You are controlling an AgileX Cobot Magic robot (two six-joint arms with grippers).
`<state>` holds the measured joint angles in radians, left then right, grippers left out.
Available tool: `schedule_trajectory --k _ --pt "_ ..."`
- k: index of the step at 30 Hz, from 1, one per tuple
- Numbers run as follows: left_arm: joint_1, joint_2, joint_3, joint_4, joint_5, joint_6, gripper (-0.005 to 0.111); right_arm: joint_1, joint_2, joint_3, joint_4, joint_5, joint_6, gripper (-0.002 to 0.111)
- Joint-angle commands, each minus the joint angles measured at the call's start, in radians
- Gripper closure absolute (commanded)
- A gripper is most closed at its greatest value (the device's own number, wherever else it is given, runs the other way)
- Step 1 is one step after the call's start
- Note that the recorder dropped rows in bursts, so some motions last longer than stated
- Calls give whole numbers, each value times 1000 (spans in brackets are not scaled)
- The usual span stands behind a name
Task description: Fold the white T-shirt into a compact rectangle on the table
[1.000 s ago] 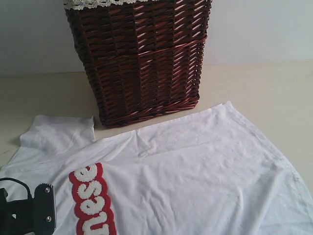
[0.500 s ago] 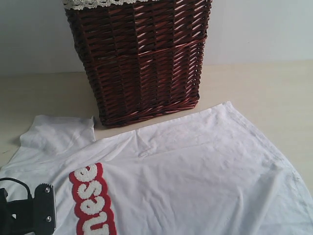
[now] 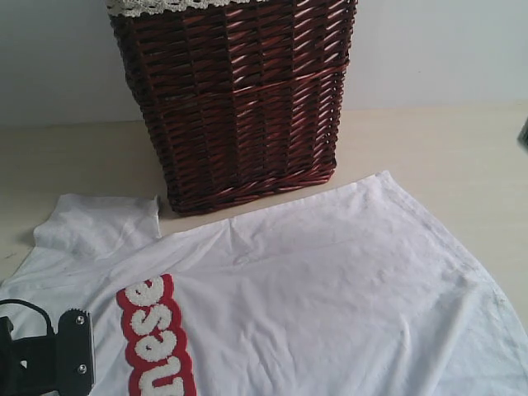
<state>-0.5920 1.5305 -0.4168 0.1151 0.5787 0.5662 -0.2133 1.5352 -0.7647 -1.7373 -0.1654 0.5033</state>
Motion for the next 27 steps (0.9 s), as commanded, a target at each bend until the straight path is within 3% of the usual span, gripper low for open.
schedule_trajectory --k 1,4,6,8,11,16,20,27 --pt "2 39 22 52 -69 -2 107 110 -21 99 -7 -51 -407 93" --pt "2 39 22 52 -69 -2 107 119 82 161 -7 -120 -380 98" --pt "2 39 22 52 -69 -2 107 119 141 164 -7 -123 -165 99" --pt "2 39 22 52 -69 -2 107 117 149 165 -7 -251 35 99" --pt "2 39 22 52 -69 -2 107 117 71 167 -7 -587 329 99" --pt "2 39 22 52 -69 -2 107 117 -103 167 -7 -893 454 99" --pt "2 39 22 52 -69 -2 107 117 -283 167 -7 -837 501 99" --pt "2 39 22 52 -69 -2 107 77 -423 170 -7 -446 598 99"
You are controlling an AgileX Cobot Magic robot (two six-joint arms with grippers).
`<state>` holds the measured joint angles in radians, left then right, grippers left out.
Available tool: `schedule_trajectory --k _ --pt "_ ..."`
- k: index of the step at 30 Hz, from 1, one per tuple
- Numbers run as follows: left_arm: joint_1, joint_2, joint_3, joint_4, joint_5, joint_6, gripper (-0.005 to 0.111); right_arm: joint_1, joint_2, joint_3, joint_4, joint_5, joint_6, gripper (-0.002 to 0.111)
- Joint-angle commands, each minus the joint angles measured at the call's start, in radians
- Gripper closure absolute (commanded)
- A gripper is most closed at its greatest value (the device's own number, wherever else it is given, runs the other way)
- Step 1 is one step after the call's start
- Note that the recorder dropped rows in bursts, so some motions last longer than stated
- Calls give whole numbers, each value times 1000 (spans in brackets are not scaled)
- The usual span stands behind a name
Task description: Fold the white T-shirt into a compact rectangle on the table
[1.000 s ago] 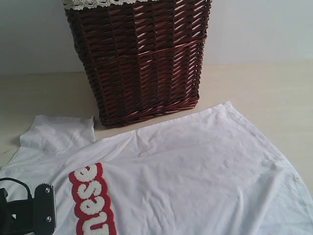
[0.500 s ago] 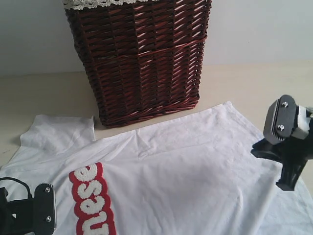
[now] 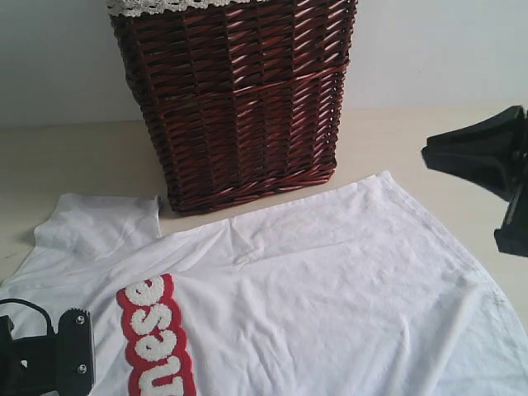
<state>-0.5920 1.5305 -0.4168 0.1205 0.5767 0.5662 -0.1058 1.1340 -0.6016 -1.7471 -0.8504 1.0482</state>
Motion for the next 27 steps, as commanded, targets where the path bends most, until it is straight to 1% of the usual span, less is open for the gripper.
schedule_trajectory --k 1,4,7,11,13,14,16,19,21,25,27 --pt "2 39 22 46 -67 -2 107 -37 -23 9 3 338 53 99" --pt "2 39 22 46 -67 -2 107 -42 -40 15 3 630 66 99" --pt "2 39 22 46 -67 -2 107 -42 -73 15 3 864 154 99" --pt "2 39 22 46 -67 -2 107 -42 -148 15 105 1014 193 99" --pt "2 39 22 46 -67 -2 107 -42 -166 15 92 1032 176 99" --pt "2 39 22 46 -67 -2 107 -42 -166 15 79 1032 130 99" --pt "2 39 22 46 -67 -2 107 -42 -166 15 52 981 -54 100" --pt "2 39 22 46 -67 -2 107 -42 -166 15 3 831 -344 103" --pt "2 39 22 46 -67 -2 107 -42 -166 15 3 757 -560 105" --pt "2 39 22 46 -67 -2 107 -42 -166 15 3 683 -1092 108" --pt "2 39 22 46 -67 -2 107 -42 -166 15 3 670 -1268 108"
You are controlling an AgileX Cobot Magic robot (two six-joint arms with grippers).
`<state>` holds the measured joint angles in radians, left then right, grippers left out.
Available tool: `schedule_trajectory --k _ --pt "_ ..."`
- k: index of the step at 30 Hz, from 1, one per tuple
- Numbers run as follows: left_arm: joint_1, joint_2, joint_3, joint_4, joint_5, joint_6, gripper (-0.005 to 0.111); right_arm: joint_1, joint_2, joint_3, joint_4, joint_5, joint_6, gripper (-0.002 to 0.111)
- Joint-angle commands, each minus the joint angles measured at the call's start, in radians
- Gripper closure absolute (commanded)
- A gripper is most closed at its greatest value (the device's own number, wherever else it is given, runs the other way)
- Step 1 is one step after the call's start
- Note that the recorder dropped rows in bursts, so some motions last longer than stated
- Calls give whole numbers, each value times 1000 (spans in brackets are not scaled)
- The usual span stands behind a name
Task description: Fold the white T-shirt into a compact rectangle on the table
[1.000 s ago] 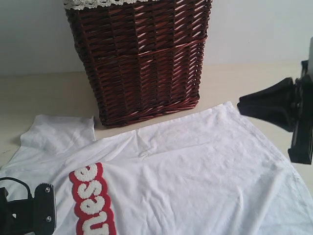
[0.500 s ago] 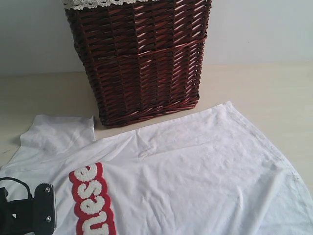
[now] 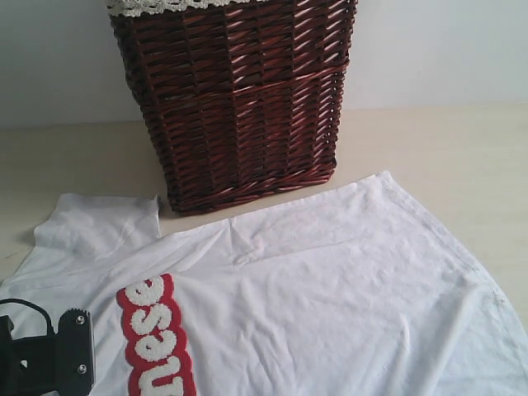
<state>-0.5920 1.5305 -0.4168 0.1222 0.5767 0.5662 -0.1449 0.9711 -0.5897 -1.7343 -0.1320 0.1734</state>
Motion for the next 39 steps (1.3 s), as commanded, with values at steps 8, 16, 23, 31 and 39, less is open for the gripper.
schedule_trajectory --k 8,16,23,31,39 --pt "2 39 22 45 -67 -2 107 -1 -3 3 -10 -177 -301 108" --pt "2 39 22 45 -67 -2 107 -1 78 -82 -10 -183 182 108" --pt "2 39 22 45 -67 -2 107 -1 128 -171 411 -15 1273 108" --pt "2 39 22 45 -67 -2 107 -1 73 -165 1377 60 214 108" --pt "2 39 22 45 -67 -2 107 -1 75 -165 1917 461 -1070 108"
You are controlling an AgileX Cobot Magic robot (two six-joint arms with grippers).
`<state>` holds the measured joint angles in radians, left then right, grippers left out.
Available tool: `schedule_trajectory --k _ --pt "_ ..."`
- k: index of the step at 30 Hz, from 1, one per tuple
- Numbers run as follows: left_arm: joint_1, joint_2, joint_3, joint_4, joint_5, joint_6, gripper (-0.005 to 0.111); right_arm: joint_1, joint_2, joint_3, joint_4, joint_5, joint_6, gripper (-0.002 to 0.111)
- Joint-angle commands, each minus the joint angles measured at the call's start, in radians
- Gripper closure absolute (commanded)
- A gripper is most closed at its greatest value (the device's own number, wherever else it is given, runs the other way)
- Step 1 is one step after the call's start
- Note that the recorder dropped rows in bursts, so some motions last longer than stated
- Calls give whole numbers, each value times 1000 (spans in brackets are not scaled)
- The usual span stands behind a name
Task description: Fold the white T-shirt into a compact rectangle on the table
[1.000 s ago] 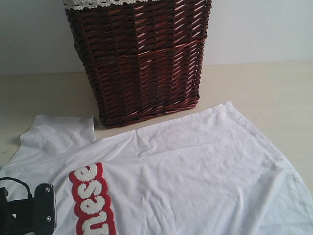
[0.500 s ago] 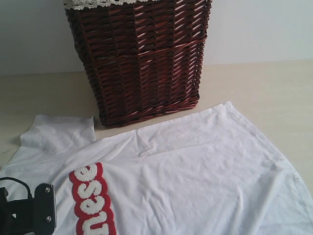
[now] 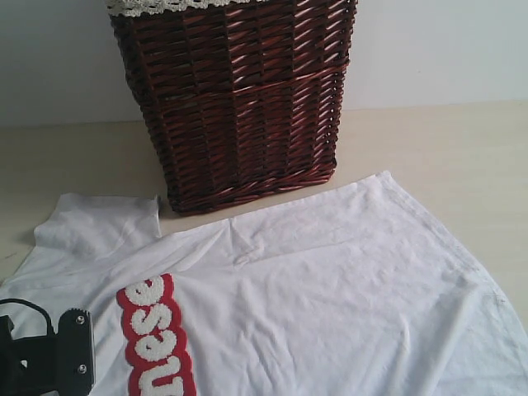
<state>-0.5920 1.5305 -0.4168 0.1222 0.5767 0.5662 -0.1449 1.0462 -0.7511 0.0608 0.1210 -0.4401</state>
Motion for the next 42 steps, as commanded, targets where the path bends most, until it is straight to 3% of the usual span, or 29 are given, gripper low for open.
schedule_trajectory --k 1,7,11,16,22,25,28,35,38,42 --pt "2 39 22 45 -67 -2 107 -1 0 -4 124 266 -566 108" --pt "2 39 22 45 -67 -2 107 -1 0 -4 124 604 -1212 108" --pt "2 39 22 45 -67 -2 107 6 21 -5 168 824 -1396 108" --pt "2 41 22 47 -87 -2 107 6 217 -46 186 994 -1407 108" --pt "2 41 22 47 -94 -2 107 6 409 -125 342 838 -1227 108" --pt "2 41 22 47 -94 -2 107 6 451 -143 369 792 -1233 105" --pt "2 41 22 47 -94 -2 107 6 502 -143 349 811 -1350 88" --pt "2 41 22 47 -94 -2 107 6 638 -143 338 742 -1382 25" --pt "2 41 22 47 -96 -2 107 6 665 -143 343 676 -1481 13" --pt "2 41 22 47 -96 -2 107 6 718 -143 337 669 -1678 8"
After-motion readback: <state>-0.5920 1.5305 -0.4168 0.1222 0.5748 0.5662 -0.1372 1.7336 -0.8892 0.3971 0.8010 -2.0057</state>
